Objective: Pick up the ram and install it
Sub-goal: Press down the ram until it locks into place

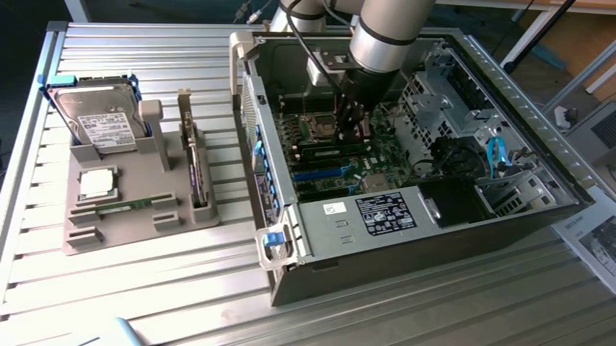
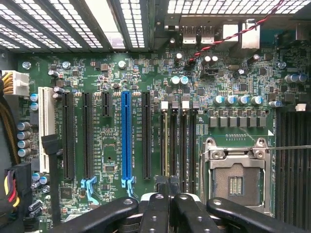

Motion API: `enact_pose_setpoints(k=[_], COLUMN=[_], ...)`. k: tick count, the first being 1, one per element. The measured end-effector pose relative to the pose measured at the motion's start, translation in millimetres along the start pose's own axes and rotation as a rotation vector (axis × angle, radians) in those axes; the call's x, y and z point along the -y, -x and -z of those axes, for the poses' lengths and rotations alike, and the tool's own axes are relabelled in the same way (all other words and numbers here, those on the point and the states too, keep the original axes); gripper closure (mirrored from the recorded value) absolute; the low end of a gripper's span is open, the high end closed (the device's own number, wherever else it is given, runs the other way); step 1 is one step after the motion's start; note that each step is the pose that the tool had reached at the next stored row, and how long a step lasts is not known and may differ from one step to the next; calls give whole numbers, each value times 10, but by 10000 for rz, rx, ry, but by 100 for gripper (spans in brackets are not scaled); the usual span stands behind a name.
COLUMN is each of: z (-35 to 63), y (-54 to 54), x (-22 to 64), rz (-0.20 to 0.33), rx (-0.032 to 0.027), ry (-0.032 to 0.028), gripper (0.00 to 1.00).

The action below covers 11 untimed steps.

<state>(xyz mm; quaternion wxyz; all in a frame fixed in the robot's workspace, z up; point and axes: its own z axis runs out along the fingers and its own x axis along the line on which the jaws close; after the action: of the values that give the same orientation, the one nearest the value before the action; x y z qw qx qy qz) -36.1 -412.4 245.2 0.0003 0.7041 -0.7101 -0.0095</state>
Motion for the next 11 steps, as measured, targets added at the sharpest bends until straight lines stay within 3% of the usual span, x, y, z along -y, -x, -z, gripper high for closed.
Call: enact_pose_setpoints(k=[4, 11], z=[0, -4], y=[-2, -9], x=[-51, -332], rz=[0, 0], rx=[-3, -1], ry=[1, -14], gripper=[90, 90])
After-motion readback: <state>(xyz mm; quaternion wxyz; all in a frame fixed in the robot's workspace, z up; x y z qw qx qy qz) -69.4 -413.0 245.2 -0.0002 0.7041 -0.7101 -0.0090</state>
